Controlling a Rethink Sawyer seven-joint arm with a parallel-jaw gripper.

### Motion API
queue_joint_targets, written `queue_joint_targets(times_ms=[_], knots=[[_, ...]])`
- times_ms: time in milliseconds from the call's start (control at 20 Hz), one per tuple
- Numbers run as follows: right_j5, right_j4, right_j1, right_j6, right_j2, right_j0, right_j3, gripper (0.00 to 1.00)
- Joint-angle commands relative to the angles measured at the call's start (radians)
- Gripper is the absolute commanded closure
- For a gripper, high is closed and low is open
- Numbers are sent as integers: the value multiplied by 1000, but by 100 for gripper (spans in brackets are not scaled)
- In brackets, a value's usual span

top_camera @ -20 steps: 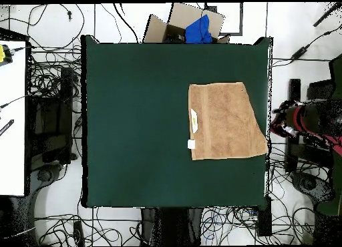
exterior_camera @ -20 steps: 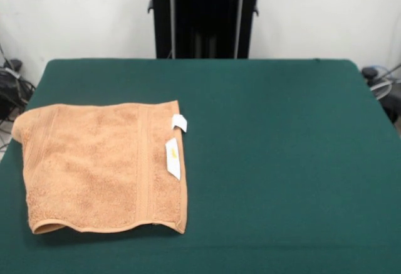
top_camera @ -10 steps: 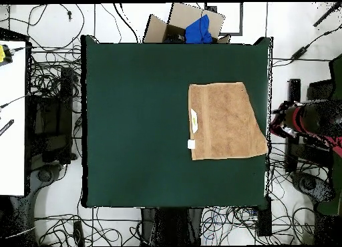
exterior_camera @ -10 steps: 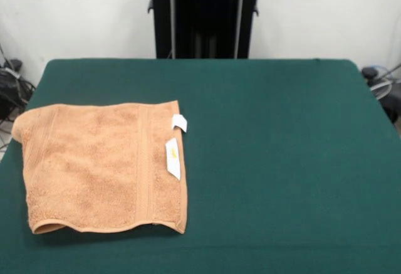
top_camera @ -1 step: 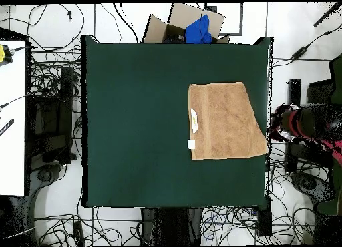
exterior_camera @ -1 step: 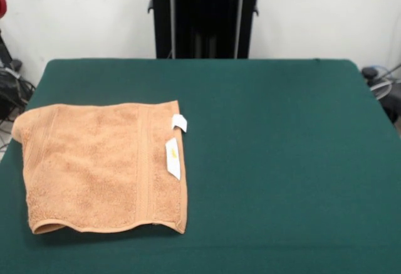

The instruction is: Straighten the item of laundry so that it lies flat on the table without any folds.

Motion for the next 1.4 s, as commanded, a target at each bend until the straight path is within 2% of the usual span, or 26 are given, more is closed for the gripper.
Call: queue_joint_targets(times_ms=[50,550,850,1050,1400], knots=[[-126,19,-36,255,40,33,229,0],[-227,58,-79,305,34,31,356,0],[-262,79,-91,296,51,29,399,0],[-257,93,-78,321,45,52,386,0],[-252,123,-12,384,17,113,282,0]])
